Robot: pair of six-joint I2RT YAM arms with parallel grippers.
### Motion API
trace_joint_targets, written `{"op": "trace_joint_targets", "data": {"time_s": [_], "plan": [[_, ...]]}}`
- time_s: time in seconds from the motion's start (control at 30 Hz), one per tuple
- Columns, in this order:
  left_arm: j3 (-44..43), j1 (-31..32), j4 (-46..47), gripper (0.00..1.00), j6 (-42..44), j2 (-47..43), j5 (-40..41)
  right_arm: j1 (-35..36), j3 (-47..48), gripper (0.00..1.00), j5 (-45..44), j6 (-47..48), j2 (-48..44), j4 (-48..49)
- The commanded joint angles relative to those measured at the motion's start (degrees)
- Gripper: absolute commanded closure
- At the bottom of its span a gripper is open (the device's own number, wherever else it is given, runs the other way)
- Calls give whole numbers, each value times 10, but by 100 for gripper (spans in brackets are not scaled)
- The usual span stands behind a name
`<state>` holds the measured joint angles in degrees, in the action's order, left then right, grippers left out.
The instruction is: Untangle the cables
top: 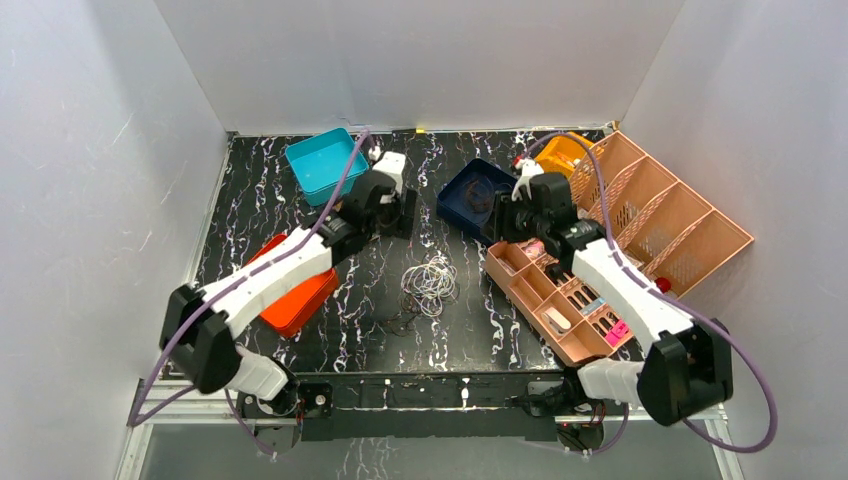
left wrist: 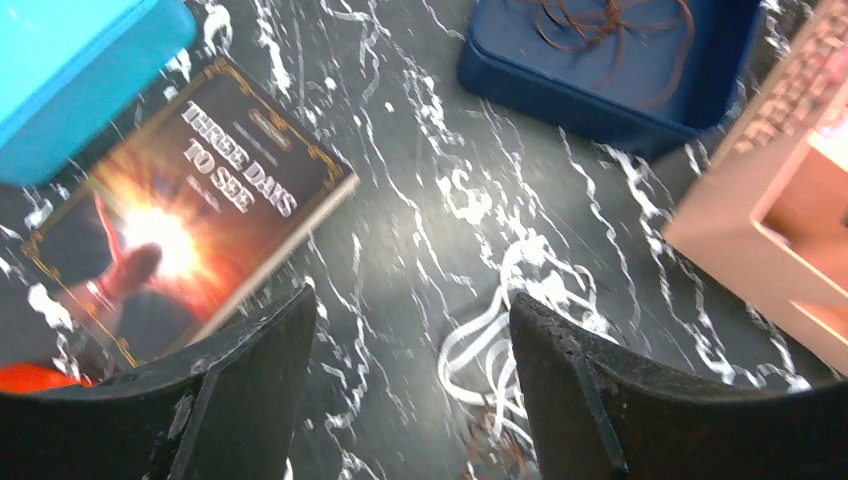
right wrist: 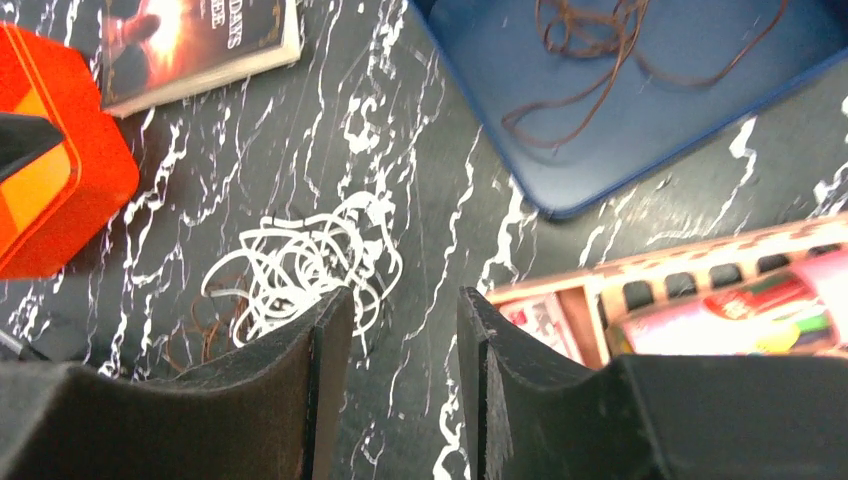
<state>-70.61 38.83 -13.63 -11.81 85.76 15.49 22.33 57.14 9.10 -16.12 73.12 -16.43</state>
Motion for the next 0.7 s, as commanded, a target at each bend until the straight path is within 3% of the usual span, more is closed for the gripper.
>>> {"op": "trace_joint_targets", "data": {"time_s": [0.0, 0.33, 0.53, 0.67], "plan": [[58, 40, -56, 31, -99, -100, 22, 22, -55, 49, -13, -38, -66, 39], [224, 163, -40, 33, -233, -199, 42, 85, -156, 49, -17, -79, -132, 69], [341, 176, 9, 32, -315, -256, 43, 102, -163, 49, -27, -79, -126, 74], [364, 175, 49, 32, -325, -230, 34, 105, -155, 49, -23, -76, -120, 76]]}}
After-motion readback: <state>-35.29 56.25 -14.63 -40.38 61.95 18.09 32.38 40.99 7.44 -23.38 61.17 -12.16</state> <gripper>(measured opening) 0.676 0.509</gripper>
